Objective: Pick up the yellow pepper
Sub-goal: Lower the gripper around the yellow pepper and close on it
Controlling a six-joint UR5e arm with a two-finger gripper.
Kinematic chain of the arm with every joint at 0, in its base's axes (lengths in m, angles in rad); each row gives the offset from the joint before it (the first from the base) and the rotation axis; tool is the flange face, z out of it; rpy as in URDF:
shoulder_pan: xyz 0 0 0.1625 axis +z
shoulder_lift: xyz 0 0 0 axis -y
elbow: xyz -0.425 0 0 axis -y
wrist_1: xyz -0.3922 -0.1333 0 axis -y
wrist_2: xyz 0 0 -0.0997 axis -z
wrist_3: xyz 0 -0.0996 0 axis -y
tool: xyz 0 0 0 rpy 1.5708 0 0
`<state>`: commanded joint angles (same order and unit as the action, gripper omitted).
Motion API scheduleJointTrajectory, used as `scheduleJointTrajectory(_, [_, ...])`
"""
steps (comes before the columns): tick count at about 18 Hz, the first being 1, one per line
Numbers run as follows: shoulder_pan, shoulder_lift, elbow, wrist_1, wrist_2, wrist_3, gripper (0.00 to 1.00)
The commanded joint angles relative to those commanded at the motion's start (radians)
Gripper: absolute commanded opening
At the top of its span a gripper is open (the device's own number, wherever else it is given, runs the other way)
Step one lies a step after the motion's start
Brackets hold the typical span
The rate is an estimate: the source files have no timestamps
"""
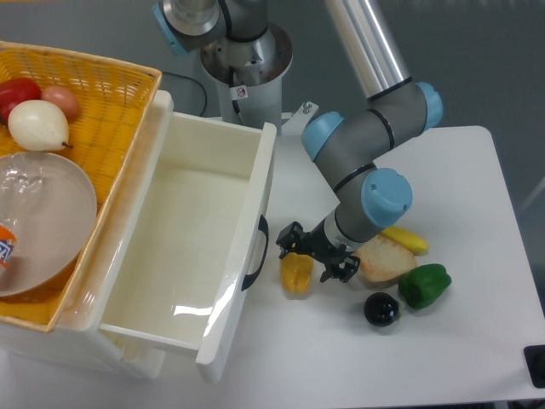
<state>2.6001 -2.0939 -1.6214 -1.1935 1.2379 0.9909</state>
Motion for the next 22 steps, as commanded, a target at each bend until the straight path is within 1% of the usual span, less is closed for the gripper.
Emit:
scheduleJointTrajectory(4, [-0.006,-0.003,0.0,0.0,0.023,0.0,1.0])
scheduleJointTrajectory(9, [-0.014,-0.003,0.0,-0.003,0.025,-0.002,1.0])
scheduleJointTrajectory(11, [-0.014,-0.003,0.02,-0.002,0.023,-0.018,1.0])
scheduleJointTrajectory(16, [-0.011,0.0,0.031,-0.003,0.021,-0.026,1.0])
scheduleJointTrajectory(18, [-0.012,-0.002,0.017,-0.002,0.021,-0.031,1.0])
scheduleJointTrajectory(22, [-0.015,0.0,0.011,-0.001,0.025,-0.031,1.0])
